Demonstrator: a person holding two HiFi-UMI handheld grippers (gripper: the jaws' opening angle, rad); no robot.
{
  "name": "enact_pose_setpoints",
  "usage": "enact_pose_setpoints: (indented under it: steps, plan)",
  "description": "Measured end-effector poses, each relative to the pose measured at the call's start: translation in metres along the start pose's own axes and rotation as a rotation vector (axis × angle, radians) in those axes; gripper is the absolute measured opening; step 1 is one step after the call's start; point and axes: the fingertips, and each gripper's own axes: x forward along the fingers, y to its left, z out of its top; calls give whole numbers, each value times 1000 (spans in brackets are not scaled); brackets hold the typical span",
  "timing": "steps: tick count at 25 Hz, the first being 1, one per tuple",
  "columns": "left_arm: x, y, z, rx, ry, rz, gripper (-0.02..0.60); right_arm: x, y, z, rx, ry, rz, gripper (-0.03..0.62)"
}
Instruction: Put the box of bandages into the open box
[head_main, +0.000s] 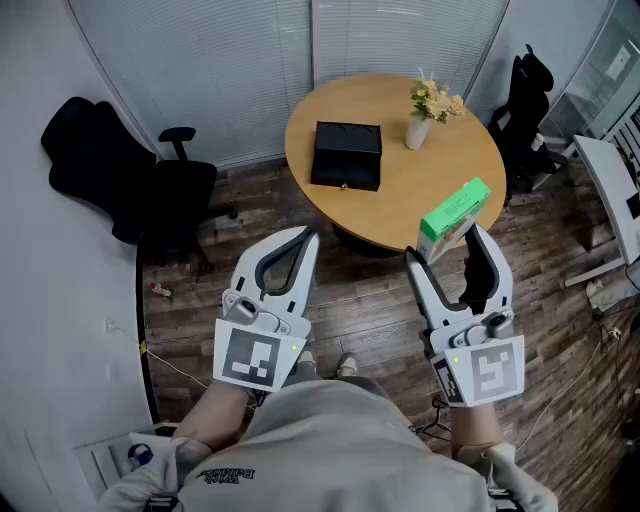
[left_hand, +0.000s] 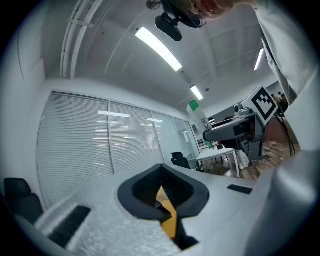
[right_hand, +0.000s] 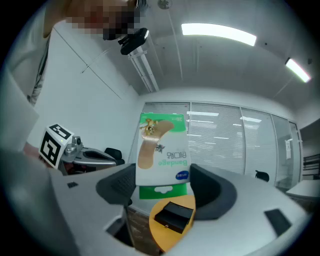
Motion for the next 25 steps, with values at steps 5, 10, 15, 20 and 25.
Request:
enact_pose_setpoints:
  steps: [5, 10, 15, 20, 25]
  plan:
    - [-2, -2, -1, -15, 5, -5, 21, 0, -2, -3, 20, 12, -3, 311]
    - [-2, -3, 3, -4, 4, -1, 21, 0, -2, -5, 25, 22, 8, 311]
    - [-3, -10, 10, 41, -8, -13, 21, -4, -4, -7, 29, 23, 12, 311]
    - [-3, -14, 8, 33, -4, -5, 21, -6, -5, -8, 25, 25, 22, 311]
    - [-2, -26, 5, 36, 14, -5, 21, -15, -12, -14, 35, 27, 24, 311]
